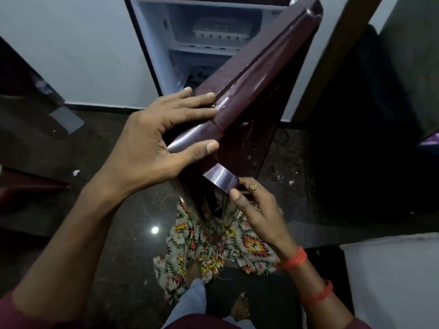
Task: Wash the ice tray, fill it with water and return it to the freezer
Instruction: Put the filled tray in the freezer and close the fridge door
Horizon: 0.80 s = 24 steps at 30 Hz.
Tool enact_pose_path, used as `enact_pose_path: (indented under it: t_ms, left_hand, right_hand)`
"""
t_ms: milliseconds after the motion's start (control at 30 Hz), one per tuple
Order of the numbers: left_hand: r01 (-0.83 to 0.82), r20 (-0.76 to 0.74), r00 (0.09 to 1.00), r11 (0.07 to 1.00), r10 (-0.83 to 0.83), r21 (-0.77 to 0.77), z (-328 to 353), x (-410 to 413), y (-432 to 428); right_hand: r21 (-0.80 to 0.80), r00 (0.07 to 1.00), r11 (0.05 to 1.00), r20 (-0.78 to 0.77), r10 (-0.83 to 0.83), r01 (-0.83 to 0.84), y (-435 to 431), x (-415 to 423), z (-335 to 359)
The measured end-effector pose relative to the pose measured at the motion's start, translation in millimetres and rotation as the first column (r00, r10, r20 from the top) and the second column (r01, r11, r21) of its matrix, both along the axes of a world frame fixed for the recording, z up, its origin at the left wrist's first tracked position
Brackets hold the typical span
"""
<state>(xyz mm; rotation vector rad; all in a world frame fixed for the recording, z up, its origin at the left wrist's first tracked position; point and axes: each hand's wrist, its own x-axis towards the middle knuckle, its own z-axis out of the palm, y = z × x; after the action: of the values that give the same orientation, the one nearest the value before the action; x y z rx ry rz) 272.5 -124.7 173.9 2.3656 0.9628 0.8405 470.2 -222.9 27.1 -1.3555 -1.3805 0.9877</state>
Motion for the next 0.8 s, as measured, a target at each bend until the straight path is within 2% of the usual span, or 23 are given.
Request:
enact_pose_path:
  t_ms: [167, 400, 800]
  left_hand:
    - [-0.055, 0.014, 0.998, 0.998, 0.054, 0.035, -11, -44, 39]
    - [-0.193, 0.044, 0.981, 0.977, 0.19, 0.087, -25, -89, 103]
    - [-0.327, 0.054, 0.945, 0.936, 0.323, 0.128, -37, -113, 201]
  right_hand:
    - [-0.013, 0.998, 0.999, 0.054, 0.042, -0.042, 44, -43, 4]
    - [-0.031, 0.994, 0.999, 0.105, -0.006, 0.009, 111, -101, 6]
    - [0.025, 0.955, 1.0, 0.295, -0.01, 0.002, 218, -151, 2]
